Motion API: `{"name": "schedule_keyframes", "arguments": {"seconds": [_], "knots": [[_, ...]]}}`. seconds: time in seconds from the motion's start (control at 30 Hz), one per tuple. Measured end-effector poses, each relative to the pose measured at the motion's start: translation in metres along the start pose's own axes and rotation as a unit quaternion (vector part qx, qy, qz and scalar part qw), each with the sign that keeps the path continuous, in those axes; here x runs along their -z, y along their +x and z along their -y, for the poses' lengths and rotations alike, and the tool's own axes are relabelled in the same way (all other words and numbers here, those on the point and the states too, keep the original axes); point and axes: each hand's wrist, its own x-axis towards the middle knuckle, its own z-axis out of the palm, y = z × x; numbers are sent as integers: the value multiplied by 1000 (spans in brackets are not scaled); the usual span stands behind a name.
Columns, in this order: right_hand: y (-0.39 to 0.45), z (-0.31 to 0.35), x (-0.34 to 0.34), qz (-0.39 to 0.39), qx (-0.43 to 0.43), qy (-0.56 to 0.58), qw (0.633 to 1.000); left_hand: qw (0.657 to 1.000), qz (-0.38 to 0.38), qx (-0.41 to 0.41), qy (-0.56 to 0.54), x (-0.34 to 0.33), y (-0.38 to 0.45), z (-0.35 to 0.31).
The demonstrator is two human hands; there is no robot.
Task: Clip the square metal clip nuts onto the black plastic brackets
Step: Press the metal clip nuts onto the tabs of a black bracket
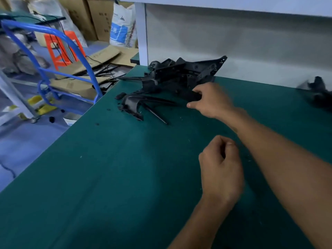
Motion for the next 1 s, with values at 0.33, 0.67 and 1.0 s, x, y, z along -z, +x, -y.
{"name": "schedule_keyframes", "arguments": {"seconds": [0.33,0.67,1.0], "knots": [[-195,-19,67,-128,-22,133,983,999,18,10,-26,-1,-4,-18],[-269,13,58,-32,-132,433,891,999,45,-7,29,-21,-20,-87],[-300,15,75,72,-90,334,936,923,12,-203,327,-37,-39,-76]]}}
